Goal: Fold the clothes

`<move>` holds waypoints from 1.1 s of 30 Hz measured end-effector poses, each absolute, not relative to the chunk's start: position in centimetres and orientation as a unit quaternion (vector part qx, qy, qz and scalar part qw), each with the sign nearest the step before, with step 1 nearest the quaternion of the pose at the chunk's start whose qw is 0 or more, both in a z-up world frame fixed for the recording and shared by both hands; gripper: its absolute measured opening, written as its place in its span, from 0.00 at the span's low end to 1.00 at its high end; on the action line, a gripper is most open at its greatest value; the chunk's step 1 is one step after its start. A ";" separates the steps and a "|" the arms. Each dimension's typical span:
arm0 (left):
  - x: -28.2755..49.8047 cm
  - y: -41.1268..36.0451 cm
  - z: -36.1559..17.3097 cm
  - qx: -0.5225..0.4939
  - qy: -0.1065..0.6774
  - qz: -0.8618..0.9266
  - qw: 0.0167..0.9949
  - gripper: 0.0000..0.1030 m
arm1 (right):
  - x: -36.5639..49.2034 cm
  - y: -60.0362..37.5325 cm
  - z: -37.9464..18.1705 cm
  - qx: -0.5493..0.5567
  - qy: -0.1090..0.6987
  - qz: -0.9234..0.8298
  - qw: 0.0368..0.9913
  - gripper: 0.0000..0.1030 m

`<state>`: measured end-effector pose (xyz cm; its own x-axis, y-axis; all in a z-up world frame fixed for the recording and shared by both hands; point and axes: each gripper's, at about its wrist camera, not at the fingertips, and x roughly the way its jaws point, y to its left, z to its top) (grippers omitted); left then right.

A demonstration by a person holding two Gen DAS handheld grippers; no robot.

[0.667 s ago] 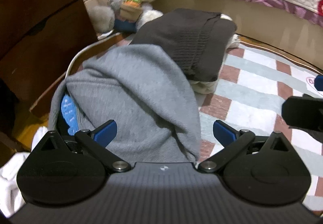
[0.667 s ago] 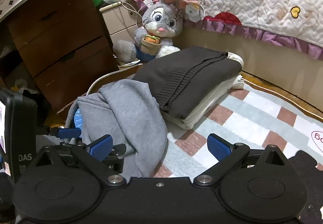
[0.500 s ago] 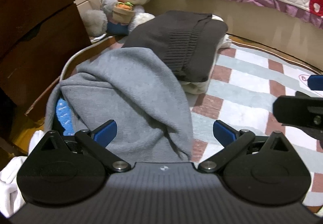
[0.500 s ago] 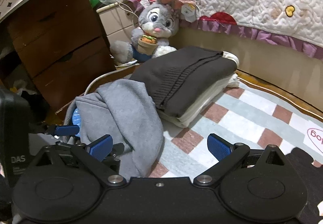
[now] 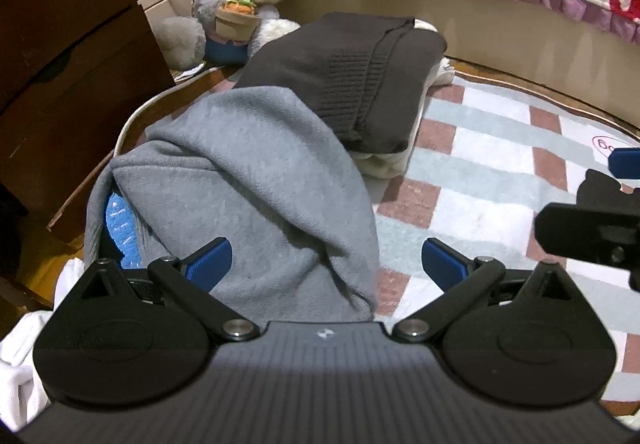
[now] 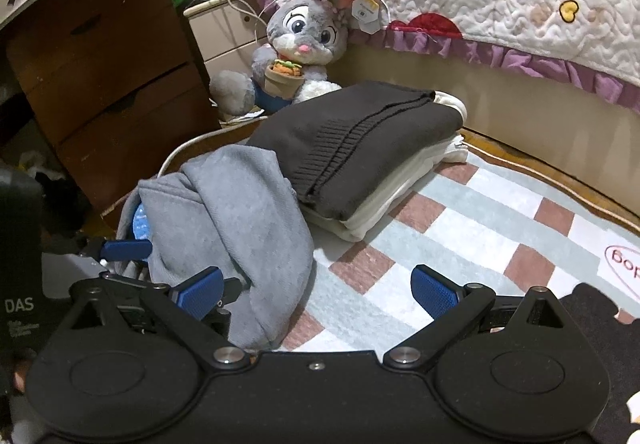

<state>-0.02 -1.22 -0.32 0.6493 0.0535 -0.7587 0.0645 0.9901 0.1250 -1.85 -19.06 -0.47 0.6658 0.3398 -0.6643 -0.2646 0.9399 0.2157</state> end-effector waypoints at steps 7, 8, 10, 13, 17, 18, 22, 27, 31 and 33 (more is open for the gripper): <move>-0.6 -1.8 -0.2 0.062 0.406 -0.029 0.912 1.00 | -1.8 -19.3 -0.8 0.059 0.374 0.164 0.911 0.99; -0.8 -2.1 -0.1 0.068 0.402 -0.030 0.913 1.00 | -1.8 -19.4 -0.8 0.061 0.374 0.164 0.911 0.99; -0.7 -2.3 0.0 0.070 0.402 -0.032 0.912 1.00 | -1.9 -19.5 -0.8 0.065 0.373 0.164 0.911 0.99; -0.6 -2.2 0.0 0.061 0.406 -0.030 0.911 1.00 | -2.0 -19.7 -0.7 0.070 0.371 0.162 0.912 0.99; -0.4 -2.1 -0.1 0.060 0.412 -0.025 0.909 1.00 | -2.1 -19.8 -0.8 0.072 0.369 0.162 0.912 0.99; -0.4 -1.9 -0.2 0.060 0.413 -0.024 0.908 1.00 | -2.2 -19.9 -0.8 0.073 0.368 0.162 0.913 0.99; -0.1 -1.4 -0.2 0.060 0.416 -0.005 0.907 1.00 | -2.1 -20.0 -1.0 0.075 0.371 0.162 0.912 0.99; 0.0 -1.3 -0.4 0.059 0.421 -0.001 0.905 1.00 | -2.4 -20.2 -1.2 0.082 0.371 0.164 0.910 0.99; 0.1 -1.3 -0.4 0.041 0.428 -0.010 0.903 1.00 | -2.6 -20.6 -1.1 0.086 0.367 0.165 0.911 0.99; 0.1 -1.4 -0.3 0.041 0.428 -0.010 0.903 1.00 | -2.6 -20.7 -1.1 0.089 0.366 0.163 0.912 0.99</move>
<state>0.10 -1.43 -0.33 0.6331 0.0179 -0.7739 0.0527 0.9964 0.0662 -2.62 -20.73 -1.08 0.6783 0.3633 -0.6386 -0.2324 0.9307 0.2826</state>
